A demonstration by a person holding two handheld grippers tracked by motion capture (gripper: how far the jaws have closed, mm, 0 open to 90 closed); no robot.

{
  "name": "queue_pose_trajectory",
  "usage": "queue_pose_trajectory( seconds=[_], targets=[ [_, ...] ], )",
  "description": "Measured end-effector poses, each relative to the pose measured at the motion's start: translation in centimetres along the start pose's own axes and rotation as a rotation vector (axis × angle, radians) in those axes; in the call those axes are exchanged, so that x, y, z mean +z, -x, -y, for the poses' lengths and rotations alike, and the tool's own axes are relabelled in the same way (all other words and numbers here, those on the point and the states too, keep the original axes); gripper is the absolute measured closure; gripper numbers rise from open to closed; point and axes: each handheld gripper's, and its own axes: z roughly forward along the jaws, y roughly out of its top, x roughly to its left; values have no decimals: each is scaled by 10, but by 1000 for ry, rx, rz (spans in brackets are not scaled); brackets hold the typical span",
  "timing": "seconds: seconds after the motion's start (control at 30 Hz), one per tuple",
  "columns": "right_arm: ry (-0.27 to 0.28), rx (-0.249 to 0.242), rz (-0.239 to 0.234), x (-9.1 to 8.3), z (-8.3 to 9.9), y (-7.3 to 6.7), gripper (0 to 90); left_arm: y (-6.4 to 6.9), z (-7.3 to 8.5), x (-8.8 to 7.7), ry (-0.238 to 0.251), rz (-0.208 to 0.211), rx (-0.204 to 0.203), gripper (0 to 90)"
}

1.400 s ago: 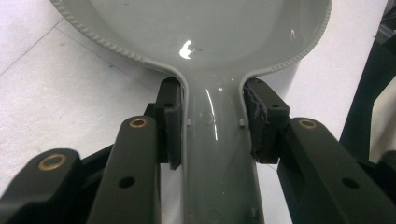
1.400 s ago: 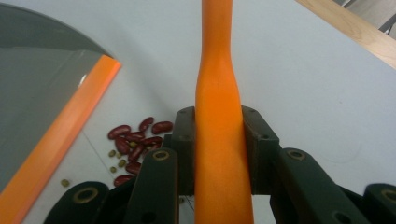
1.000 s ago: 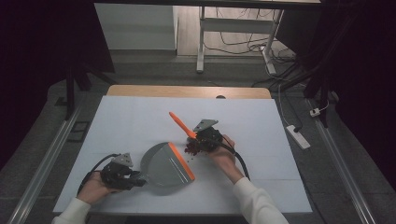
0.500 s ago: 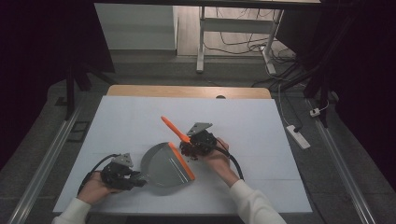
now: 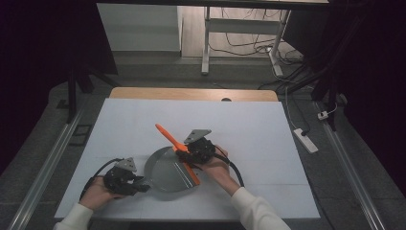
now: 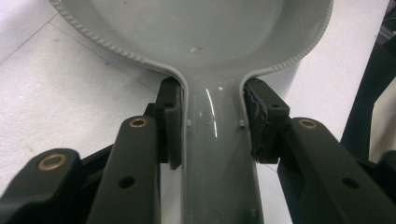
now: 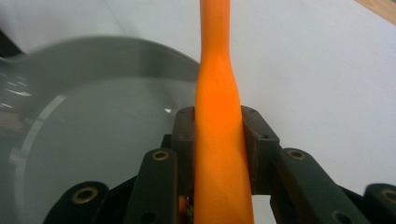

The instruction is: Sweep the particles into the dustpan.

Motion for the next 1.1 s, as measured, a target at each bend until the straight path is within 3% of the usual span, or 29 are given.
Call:
queue_pose_trajectory(
  seconds=[0.2, 0.3, 0.43, 0.6, 0.7, 0.87, 1.1],
  targets=[
    [55, -9, -76, -5, -7, -8, 700, 0, 0, 0, -2, -1, 3, 622],
    [75, -16, -39, -12, -8, -4, 699, 0, 1, 0, 1, -1, 2, 621],
    [94, 31, 10, -22, -4, 12, 699, 0, 1, 1, -1, -1, 2, 621],
    [81, 73, 67, -28, 3, 28, 699, 0, 1, 1, 0, -1, 2, 621],
    [41, 81, 101, -25, 7, 33, 699, 0, 2, 1, 1, -1, 1, 621],
    [-1, 98, 103, -17, 14, 38, 699, 0, 2, 1, 2, 0, 1, 621],
    [-23, 93, 89, -12, 13, 25, 698, 0, 2, 1, 1, 0, 2, 621]
  ],
)
